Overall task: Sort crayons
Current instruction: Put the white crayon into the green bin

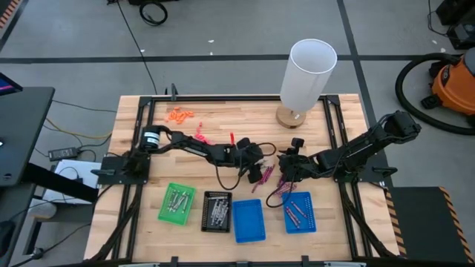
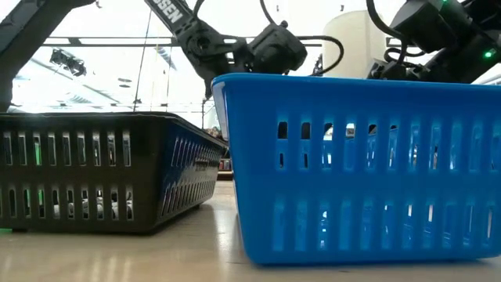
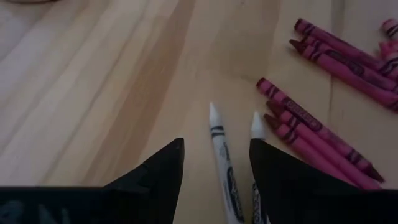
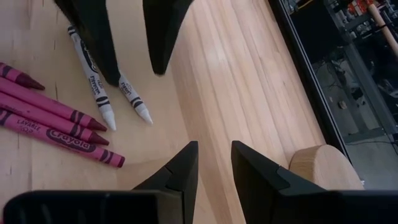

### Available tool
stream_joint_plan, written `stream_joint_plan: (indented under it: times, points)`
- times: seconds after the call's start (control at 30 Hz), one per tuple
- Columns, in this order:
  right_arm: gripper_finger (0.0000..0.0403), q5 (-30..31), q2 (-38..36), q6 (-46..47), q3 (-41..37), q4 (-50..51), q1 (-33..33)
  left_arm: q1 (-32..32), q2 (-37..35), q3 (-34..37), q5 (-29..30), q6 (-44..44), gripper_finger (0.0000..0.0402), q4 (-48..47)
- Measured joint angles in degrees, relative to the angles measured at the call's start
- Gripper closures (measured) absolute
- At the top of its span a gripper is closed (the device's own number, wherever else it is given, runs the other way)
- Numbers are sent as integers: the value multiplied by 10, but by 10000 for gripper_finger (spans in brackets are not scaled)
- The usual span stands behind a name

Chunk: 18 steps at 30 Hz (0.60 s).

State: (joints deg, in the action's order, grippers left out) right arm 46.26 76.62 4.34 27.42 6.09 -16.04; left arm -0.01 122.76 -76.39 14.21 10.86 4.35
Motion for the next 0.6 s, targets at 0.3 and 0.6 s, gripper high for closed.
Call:
stream_joint_plan:
  times: [0.3,0.6]
  points:
    - [298,0,0,-3,0,0,-4,13,11,-2,-1,1,208,-28]
    - [298,0,0,-11,0,-7,-10,33,6,-5,-65,27,233,-87]
